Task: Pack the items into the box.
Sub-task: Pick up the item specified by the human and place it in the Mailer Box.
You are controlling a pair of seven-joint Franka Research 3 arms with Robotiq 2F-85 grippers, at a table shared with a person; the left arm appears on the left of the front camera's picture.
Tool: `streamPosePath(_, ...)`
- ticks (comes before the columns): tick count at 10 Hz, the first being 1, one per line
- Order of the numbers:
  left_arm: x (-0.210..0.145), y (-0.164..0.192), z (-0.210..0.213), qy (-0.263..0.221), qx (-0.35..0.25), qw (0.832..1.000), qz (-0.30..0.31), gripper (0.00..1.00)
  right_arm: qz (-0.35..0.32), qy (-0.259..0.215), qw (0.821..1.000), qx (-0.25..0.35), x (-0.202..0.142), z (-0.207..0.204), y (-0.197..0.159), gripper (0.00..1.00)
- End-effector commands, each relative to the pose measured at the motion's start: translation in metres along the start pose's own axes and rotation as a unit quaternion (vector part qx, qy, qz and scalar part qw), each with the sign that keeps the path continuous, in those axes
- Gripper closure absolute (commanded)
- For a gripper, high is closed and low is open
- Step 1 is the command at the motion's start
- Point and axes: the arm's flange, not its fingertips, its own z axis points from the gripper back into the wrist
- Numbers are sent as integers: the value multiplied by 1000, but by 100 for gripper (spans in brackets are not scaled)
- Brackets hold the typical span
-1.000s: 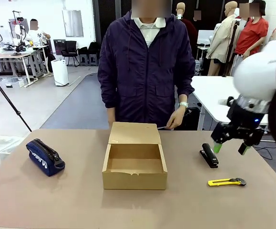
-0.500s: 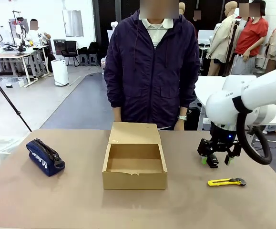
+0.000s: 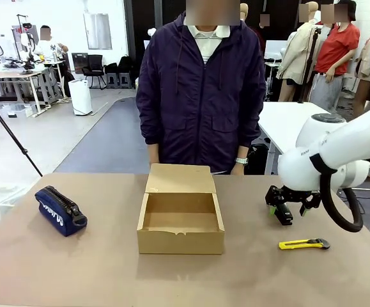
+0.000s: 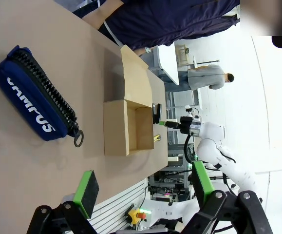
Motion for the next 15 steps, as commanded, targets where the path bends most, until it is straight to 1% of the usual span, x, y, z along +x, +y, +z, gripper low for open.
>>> streamPosePath(1,0,0,3,6,-1,1000,-7,0,-15,-40,998,-41,3,-16,8,0)
streamPosePath(3,0,0,3,6,-1,1000,-7,0,11,-52,998,-31,9,-27,9,0)
streamPosePath(5,0,0,3,6,-1,1000,-7,0,28,-41,999,-17,13,-32,8,0)
streamPosePath(7,0,0,3,6,-1,1000,-7,0,42,-41,998,-6,16,-35,7,0)
streamPosePath(8,0,0,3,6,-1,1000,-7,0,49,-43,998,-3,16,-35,8,11)
streamPosePath(9,0,0,3,6,-1,1000,-7,0,51,-39,998,0,17,-36,7,67)
streamPosePath(10,0,0,3,6,-1,1000,-7,0,52,-38,998,4,17,-35,6,100)
streamPosePath(11,0,0,3,6,-1,1000,-7,0,53,-39,998,13,17,-33,6,100)
streamPosePath(12,0,0,3,6,-1,1000,-7,0,55,-45,997,7,16,-31,7,100)
streamPosePath(15,0,0,3,6,-1,1000,-7,0,56,-40,998,8,17,-29,6,100)
